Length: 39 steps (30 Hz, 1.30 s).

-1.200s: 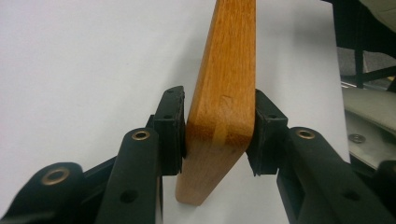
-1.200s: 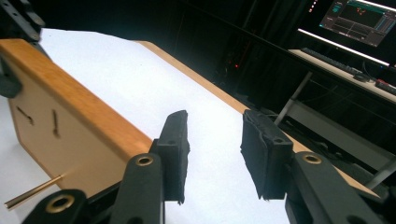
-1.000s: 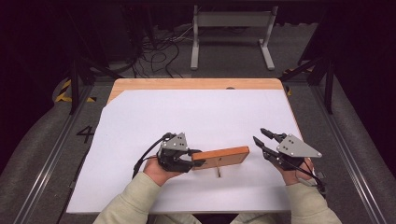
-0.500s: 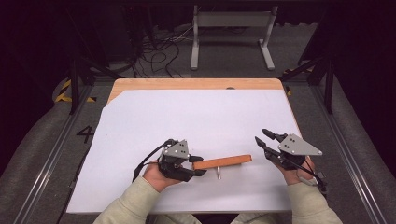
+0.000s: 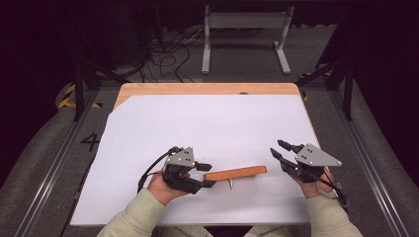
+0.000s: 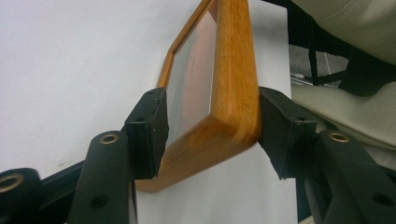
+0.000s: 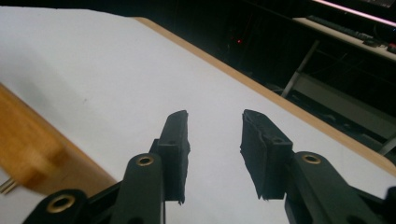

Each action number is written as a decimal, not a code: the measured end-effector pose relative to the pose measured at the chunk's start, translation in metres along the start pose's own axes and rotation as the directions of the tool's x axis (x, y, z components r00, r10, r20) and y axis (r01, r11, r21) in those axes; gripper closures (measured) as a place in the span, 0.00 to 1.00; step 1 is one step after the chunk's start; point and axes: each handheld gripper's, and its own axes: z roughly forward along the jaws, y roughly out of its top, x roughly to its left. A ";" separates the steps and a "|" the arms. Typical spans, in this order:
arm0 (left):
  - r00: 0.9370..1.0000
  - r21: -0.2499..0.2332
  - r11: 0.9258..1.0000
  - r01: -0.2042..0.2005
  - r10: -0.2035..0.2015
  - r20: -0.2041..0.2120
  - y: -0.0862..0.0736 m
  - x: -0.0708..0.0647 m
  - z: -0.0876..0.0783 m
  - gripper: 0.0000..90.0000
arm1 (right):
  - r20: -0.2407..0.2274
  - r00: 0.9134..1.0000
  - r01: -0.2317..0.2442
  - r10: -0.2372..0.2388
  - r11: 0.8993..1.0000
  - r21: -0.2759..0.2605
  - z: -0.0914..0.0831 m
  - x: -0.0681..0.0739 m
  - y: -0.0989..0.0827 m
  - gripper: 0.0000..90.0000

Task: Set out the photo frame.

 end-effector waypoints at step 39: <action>0.942 -0.085 0.981 0.176 -0.193 -0.274 -0.023 0.026 -0.038 0.44 | -0.351 0.923 -0.054 0.161 0.954 0.296 0.035 0.036 -0.033 1.00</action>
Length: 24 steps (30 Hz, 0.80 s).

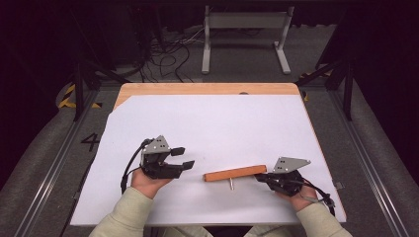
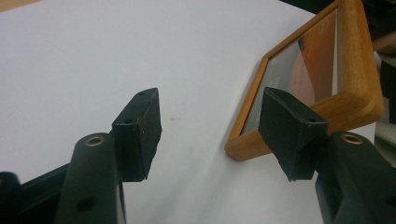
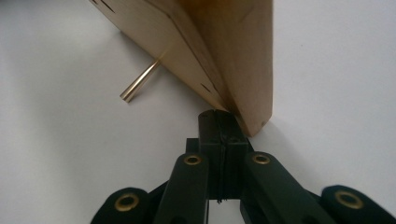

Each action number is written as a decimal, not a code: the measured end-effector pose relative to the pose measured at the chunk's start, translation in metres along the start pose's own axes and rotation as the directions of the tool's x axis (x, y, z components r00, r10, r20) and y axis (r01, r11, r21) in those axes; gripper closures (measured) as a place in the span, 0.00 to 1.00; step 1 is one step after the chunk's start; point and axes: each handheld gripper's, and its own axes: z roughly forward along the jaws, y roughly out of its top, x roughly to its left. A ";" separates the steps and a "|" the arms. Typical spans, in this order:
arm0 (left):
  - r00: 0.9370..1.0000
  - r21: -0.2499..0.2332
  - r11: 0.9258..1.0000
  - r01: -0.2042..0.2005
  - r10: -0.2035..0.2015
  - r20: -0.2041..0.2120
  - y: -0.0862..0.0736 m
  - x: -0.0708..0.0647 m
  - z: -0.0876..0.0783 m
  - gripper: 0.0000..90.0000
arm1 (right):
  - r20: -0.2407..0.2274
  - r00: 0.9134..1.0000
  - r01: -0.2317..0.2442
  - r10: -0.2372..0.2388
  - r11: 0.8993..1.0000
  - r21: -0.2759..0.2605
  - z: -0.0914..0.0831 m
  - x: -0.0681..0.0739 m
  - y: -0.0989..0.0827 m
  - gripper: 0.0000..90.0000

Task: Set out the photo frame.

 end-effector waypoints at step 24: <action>1.000 0.031 0.999 0.008 -0.008 -0.005 -0.007 0.002 0.005 0.44 | 0.050 0.992 -0.115 0.115 0.993 -0.010 0.037 -0.041 0.031 1.00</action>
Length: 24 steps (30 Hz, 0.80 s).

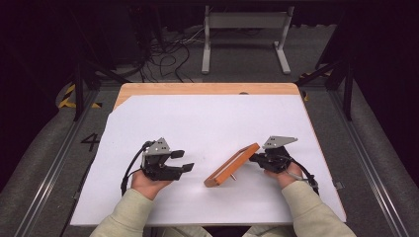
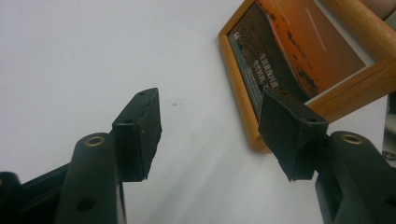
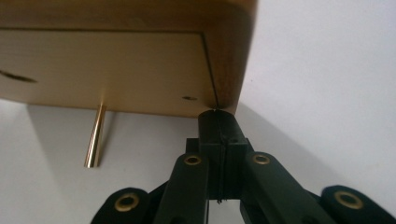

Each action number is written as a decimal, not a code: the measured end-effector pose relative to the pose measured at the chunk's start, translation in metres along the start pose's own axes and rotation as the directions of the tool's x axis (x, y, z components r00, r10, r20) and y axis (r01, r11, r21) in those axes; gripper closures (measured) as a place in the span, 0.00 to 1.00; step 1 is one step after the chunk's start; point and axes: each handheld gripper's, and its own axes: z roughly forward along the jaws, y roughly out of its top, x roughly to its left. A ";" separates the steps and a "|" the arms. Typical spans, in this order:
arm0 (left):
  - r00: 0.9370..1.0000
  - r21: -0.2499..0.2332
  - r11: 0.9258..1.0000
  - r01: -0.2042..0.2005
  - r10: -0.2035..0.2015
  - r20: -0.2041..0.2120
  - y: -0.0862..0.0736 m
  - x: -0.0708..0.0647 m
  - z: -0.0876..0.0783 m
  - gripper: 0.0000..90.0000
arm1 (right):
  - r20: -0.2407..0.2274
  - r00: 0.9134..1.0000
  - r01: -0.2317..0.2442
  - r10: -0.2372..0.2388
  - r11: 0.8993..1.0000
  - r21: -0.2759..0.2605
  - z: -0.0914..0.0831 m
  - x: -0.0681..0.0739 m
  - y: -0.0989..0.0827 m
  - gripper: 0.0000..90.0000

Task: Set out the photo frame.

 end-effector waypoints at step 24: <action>1.000 0.015 1.000 0.003 -0.002 -0.019 -0.006 0.000 -0.002 0.43 | -0.013 1.000 -0.028 0.028 1.000 0.012 0.052 0.000 0.044 1.00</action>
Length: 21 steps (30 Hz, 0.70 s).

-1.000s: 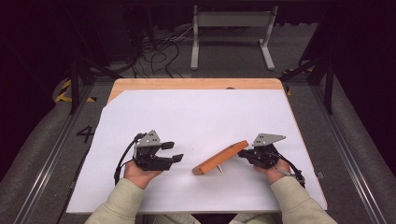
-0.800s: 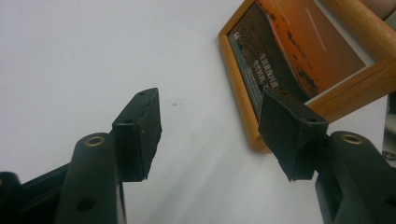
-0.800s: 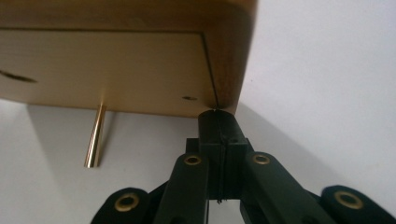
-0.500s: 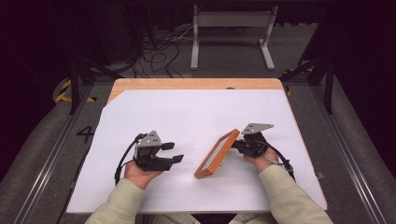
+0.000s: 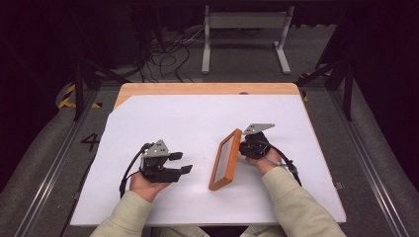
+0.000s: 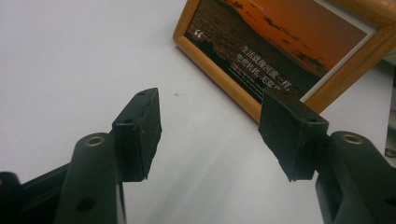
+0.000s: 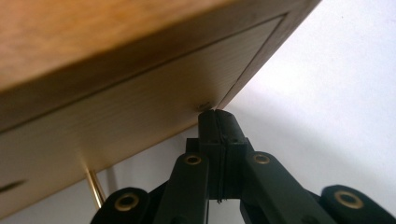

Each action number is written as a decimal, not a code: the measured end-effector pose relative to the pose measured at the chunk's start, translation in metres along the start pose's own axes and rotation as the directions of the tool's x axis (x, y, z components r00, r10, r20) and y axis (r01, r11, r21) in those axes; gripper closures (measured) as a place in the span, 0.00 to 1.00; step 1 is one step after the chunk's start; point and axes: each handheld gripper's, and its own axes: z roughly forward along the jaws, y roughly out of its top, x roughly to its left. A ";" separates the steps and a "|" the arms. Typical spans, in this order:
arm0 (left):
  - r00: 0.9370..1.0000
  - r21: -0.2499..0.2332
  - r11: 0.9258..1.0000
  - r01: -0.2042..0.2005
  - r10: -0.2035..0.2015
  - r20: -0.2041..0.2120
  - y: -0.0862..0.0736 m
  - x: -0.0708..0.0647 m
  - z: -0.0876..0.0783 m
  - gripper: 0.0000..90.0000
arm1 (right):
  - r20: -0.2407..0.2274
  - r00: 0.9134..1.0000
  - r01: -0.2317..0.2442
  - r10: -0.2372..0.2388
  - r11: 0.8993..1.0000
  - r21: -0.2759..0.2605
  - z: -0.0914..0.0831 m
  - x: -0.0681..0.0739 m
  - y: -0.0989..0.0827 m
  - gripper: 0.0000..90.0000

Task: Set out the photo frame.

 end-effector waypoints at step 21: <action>1.000 -0.001 1.000 0.007 -0.007 0.004 0.001 0.000 0.002 0.43 | 0.086 0.994 0.067 -0.069 0.997 0.034 -0.016 0.003 0.007 0.82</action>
